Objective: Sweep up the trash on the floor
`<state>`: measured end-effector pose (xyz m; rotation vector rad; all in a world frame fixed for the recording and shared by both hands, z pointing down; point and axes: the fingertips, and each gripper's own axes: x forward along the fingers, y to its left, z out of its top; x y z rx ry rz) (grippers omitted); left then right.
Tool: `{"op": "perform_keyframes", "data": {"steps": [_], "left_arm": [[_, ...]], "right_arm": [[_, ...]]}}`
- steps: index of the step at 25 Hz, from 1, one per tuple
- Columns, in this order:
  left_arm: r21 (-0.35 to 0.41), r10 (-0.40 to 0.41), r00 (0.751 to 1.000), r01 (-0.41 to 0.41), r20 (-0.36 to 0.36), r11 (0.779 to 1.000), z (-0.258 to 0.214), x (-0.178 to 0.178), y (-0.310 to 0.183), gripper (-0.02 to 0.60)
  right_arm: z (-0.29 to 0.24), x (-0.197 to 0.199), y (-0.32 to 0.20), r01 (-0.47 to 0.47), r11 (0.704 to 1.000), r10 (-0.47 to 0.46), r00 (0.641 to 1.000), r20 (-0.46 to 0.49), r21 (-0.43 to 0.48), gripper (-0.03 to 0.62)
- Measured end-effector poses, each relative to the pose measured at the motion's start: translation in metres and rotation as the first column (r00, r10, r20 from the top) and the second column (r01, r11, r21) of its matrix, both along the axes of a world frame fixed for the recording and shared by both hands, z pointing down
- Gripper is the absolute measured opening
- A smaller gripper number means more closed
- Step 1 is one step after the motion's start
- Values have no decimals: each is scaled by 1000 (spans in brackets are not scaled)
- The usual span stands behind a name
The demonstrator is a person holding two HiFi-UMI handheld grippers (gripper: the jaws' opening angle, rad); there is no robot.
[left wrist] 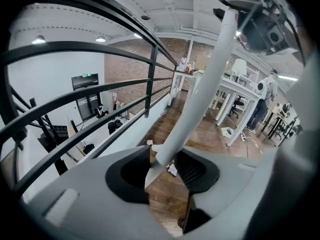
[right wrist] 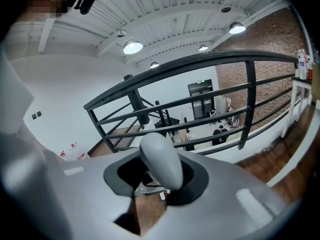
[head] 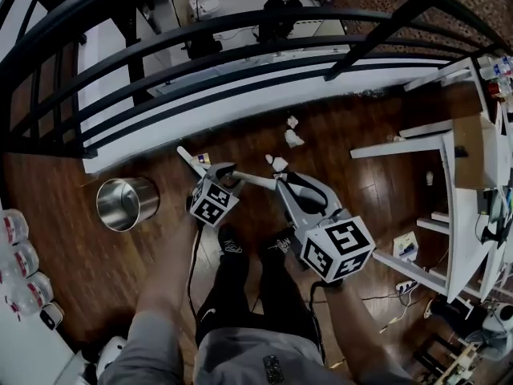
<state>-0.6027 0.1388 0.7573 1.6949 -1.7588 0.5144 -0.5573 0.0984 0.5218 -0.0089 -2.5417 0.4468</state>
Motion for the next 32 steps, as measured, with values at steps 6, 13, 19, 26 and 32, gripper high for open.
{"op": "perform_keyframes", "data": {"steps": [6,13,19,26,32], "left_arm": [[10,125,991,-124,-44,992,5,45,-53,155],[45,324,944,-322,-59,946,0,135,-145,155],[66,459,886,-455,-71,888,-3,212,-212,158],[46,577,815,-576,-55,816,-8,275,-257,158],[8,655,756,-655,-18,756,-50,295,-284,150]], "right_arm": [[4,42,-49,-98,995,98,995,-25,9,94],[-4,132,-126,-281,958,283,959,-27,54,94],[-8,208,-182,-418,906,421,906,-38,67,95],[-12,279,-230,-531,847,531,847,-3,18,95],[-54,302,-260,-559,829,559,825,87,-20,95]]}}
